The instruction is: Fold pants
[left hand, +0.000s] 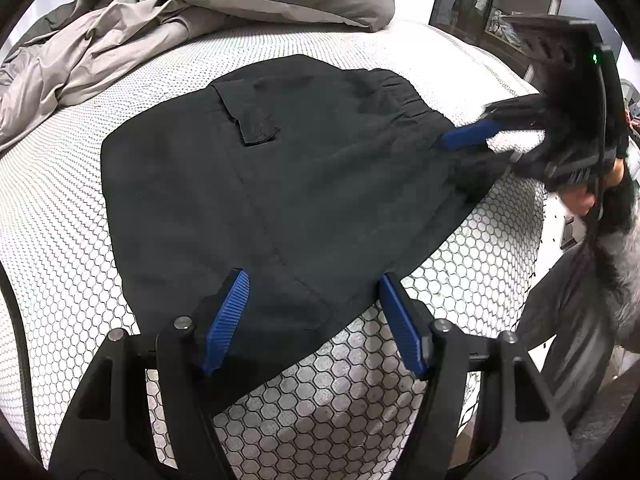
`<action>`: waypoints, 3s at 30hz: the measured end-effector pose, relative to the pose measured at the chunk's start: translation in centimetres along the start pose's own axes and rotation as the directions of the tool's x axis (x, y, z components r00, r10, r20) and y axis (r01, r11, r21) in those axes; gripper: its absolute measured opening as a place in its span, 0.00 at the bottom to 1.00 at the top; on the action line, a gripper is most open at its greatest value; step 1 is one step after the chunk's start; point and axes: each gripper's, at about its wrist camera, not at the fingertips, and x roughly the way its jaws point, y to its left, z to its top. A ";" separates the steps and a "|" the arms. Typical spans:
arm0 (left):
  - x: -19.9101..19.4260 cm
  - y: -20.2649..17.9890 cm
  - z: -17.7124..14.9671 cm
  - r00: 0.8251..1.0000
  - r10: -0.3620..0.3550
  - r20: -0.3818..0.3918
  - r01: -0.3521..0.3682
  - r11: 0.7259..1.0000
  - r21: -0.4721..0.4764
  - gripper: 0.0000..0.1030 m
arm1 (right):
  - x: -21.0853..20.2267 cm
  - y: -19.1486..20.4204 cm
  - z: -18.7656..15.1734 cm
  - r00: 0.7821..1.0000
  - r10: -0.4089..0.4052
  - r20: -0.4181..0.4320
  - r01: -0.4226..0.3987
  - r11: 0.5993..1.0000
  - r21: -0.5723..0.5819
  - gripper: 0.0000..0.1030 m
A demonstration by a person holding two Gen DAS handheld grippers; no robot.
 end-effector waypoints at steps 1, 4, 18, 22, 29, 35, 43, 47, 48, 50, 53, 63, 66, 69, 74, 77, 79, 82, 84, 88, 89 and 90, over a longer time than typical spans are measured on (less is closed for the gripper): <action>0.0 -0.1 0.0 1.000 0.007 -0.006 -0.007 1.000 0.008 0.63 | -0.4 -0.4 -0.2 0.999 -0.039 -0.002 0.039 0.999 0.008 0.45; -0.3 -0.4 0.3 0.999 0.024 -0.021 -0.024 1.000 0.013 0.63 | -0.4 -1.2 -0.7 0.998 -0.056 -0.019 0.057 0.998 0.041 0.51; 1.0 -3.3 4.9 0.994 -0.104 0.014 0.105 0.993 -0.062 0.63 | -1.2 -7.4 0.4 0.954 0.266 0.136 -0.299 0.860 0.413 0.51; 2.1 -4.7 4.9 0.995 -0.104 -0.006 0.104 0.994 -0.041 0.63 | -2.1 -8.1 0.9 0.941 0.285 0.182 -0.337 0.839 0.427 0.51; 3.5 -5.8 4.8 0.997 -0.069 -0.037 0.069 0.998 0.011 0.64 | 0.5 -7.9 2.1 0.922 0.353 0.157 -0.384 0.787 0.483 0.51; 3.7 -6.1 4.6 0.997 -0.067 -0.044 0.068 0.998 0.017 0.64 | 0.8 -5.7 2.2 0.950 0.300 0.083 -0.307 0.861 0.405 0.18; 0.9 -4.8 4.7 0.987 -0.163 -0.007 0.163 0.986 -0.020 0.64 | -1.0 -4.6 1.3 0.946 0.317 0.062 -0.314 0.858 0.407 0.07; 1.2 -3.9 4.4 0.991 -0.136 -0.014 0.135 0.989 -0.052 0.64 | 0.4 -6.1 0.2 0.965 0.263 0.011 -0.237 0.850 0.470 0.08; 1.4 -3.9 4.5 0.991 -0.131 -0.018 0.129 0.990 -0.061 0.64 | 0.2 -6.3 0.2 0.962 0.272 0.019 -0.248 0.844 0.475 0.09; 1.5 -3.8 4.8 0.991 -0.133 -0.011 0.132 0.988 -0.083 0.64 | -1.4 -6.3 0.5 0.973 0.223 0.052 -0.223 0.866 0.447 0.13; 1.4 -4.4 5.8 0.989 -0.140 0.046 0.145 0.983 -0.110 0.64 | -2.9 -7.1 1.1 0.971 0.182 0.152 -0.232 0.863 0.448 0.16; 5.0 -9.5 8.3 0.997 -0.064 0.042 0.067 0.994 -0.083 0.66 | 0.0 -9.8 1.7 0.964 0.208 0.164 -0.265 0.796 0.544 0.16; 5.0 -9.3 8.0 0.996 -0.082 0.037 0.085 0.992 -0.097 0.67 | -0.3 -10.5 1.8 0.967 0.187 0.172 -0.251 0.799 0.546 0.17; 5.4 -8.9 7.9 0.995 -0.092 0.035 0.095 0.990 -0.101 0.68 | 0.0 -11.3 1.6 0.966 0.198 0.169 -0.260 0.782 0.566 0.18; 5.6 -9.0 7.9 0.996 -0.084 0.031 0.087 0.990 -0.112 0.68 | 0.0 -10.4 2.4 0.956 0.226 0.185 -0.291 0.804 0.519 0.20; 5.7 -8.9 8.0 0.996 -0.084 0.029 0.086 0.990 -0.113 0.68 | 0.0 -9.8 2.8 0.950 0.235 0.204 -0.307 0.811 0.499 0.24; 5.8 -8.9 8.0 0.996 -0.084 0.027 0.087 0.990 -0.114 0.69 | 0.5 -9.7 3.1 0.952 0.232 0.200 -0.302 0.816 0.493 0.26; 6.2 -8.9 8.2 0.996 -0.087 0.024 0.089 0.990 -0.112 0.69 | 2.0 -9.9 3.6 0.955 0.239 0.175 -0.295 0.811 0.504 0.26; 6.4 -8.9 8.2 0.996 -0.083 0.023 0.085 0.991 -0.104 0.69 | 3.5 -10.4 3.6 0.948 0.263 0.180 -0.319 0.778 0.541 0.26; 6.7 -8.9 8.1 0.996 -0.086 0.023 0.088 0.991 -0.104 0.69 | 3.3 -9.7 5.4 0.945 0.233 0.231 -0.321 0.800 0.506 0.13; 6.6 -8.9 8.0 0.996 -0.088 0.024 0.090 0.990 -0.104 0.69 | 2.8 -9.3 6.0 0.943 0.226 0.246 -0.321 0.816 0.480 0.12; 6.7 -8.8 8.0 0.995 -0.094 0.023 0.096 0.990 -0.105 0.69 | 2.5 -9.1 6.4 0.942 0.213 0.258 -0.316 0.823 0.472 0.12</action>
